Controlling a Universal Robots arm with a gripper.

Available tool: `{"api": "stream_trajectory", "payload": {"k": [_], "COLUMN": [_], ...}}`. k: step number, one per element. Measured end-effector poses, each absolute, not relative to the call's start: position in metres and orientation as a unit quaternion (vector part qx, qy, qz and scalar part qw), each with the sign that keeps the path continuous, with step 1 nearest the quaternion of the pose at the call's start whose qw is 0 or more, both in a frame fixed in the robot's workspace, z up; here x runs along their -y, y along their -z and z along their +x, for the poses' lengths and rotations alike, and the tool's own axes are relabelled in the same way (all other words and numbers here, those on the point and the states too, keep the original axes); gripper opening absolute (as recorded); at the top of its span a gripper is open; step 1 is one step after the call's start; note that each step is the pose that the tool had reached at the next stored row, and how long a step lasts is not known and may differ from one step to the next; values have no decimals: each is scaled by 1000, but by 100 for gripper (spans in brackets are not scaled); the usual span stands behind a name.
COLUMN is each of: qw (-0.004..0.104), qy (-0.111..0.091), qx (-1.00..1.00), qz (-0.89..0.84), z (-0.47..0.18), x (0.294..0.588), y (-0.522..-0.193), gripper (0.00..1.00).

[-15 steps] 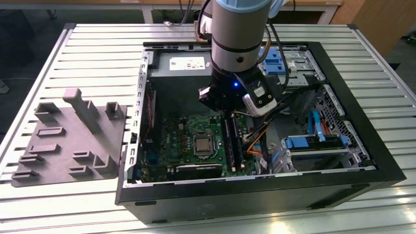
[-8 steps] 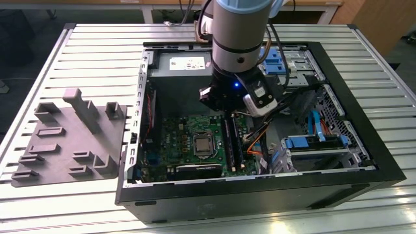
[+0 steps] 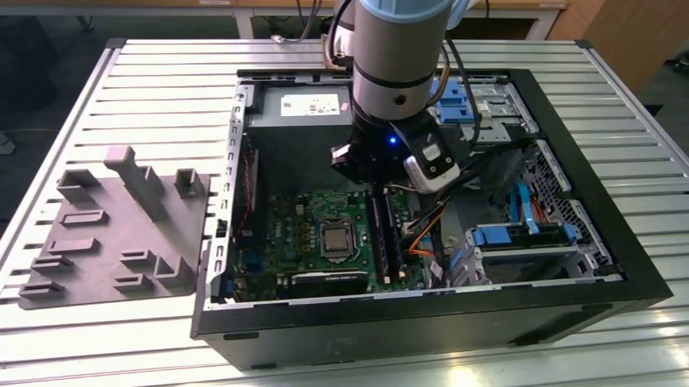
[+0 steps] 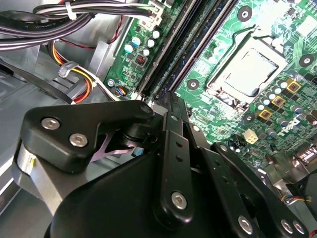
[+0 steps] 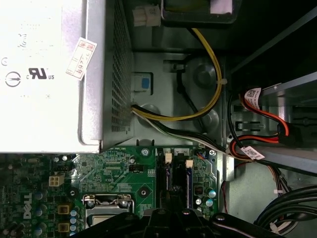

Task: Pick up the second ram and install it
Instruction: 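Press down the second ram until it locks into place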

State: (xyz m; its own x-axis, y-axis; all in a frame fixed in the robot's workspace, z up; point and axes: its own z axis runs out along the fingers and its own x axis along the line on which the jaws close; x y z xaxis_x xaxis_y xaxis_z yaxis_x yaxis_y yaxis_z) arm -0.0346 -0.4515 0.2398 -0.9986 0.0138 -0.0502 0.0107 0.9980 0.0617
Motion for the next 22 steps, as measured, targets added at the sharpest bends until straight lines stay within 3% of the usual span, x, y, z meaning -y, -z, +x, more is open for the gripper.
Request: {"api": "stream_trajectory", "payload": {"k": [22], "qw": [25], "qy": [-31], "qx": [-999], "qz": [6], "z": [-33], "x": [446], "y": [-235], "gripper": [11]}}
